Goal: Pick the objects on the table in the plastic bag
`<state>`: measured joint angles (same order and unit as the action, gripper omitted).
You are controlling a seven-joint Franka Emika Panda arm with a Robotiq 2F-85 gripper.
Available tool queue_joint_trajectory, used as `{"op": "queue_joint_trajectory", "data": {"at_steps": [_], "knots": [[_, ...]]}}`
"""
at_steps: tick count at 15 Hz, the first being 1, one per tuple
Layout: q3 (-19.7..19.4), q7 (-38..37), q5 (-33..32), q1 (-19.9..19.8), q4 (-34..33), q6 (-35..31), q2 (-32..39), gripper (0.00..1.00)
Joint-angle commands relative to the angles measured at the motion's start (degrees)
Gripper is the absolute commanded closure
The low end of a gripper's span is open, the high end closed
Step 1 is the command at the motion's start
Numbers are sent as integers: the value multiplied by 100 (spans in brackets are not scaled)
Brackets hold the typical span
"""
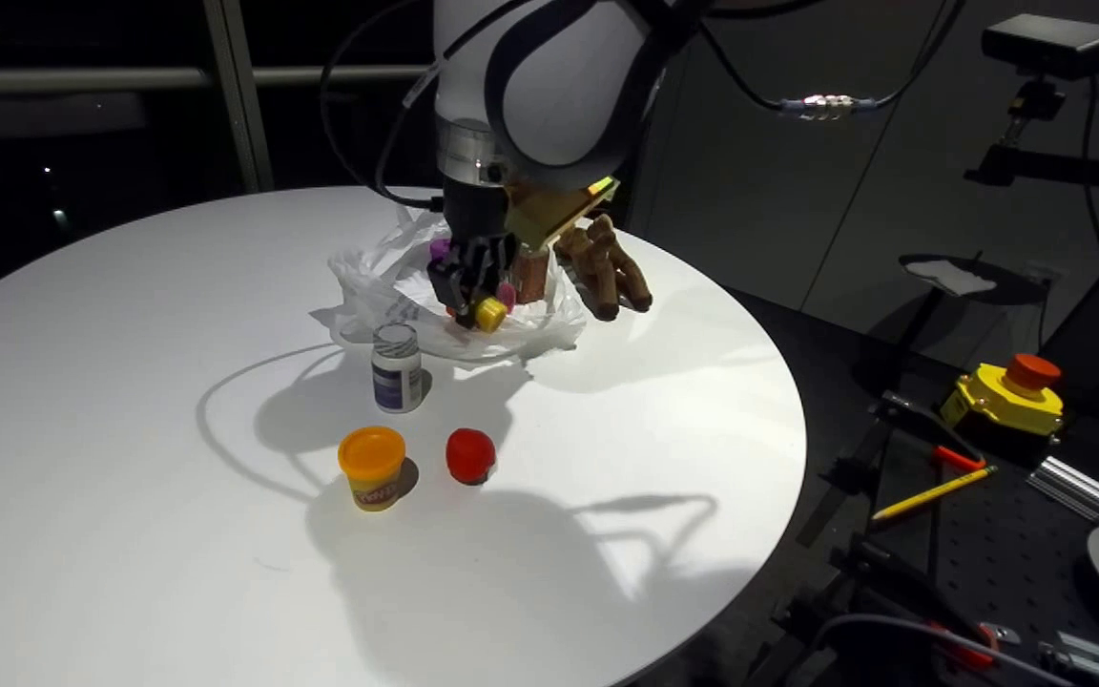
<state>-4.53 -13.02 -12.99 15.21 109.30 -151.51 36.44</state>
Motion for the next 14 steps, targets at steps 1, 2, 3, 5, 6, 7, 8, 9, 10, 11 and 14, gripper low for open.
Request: {"op": "queue_joint_trajectory", "data": {"at_steps": [1,2,3,5,6,7,8,9,10,11,14], "knots": [[-102,-306,-30,151,-836,56,421,81],[-109,-352,-24,174,-1003,78,527,81],[-160,-445,-60,237,-1156,70,638,81],[-309,-629,-143,379,-1510,37,924,81],[-427,-741,-213,480,-1689,8,1073,81],[-591,-876,-315,618,-1850,2,1197,81],[-727,-786,-386,527,-1900,-15,1198,81],[-837,-835,-452,558,-2033,-4,1303,81],[-936,-839,-497,567,-2146,7,1392,81],[-991,-811,-511,554,-2189,39,1390,81],[-997,-625,-491,392,-2398,123,1581,80]]}}
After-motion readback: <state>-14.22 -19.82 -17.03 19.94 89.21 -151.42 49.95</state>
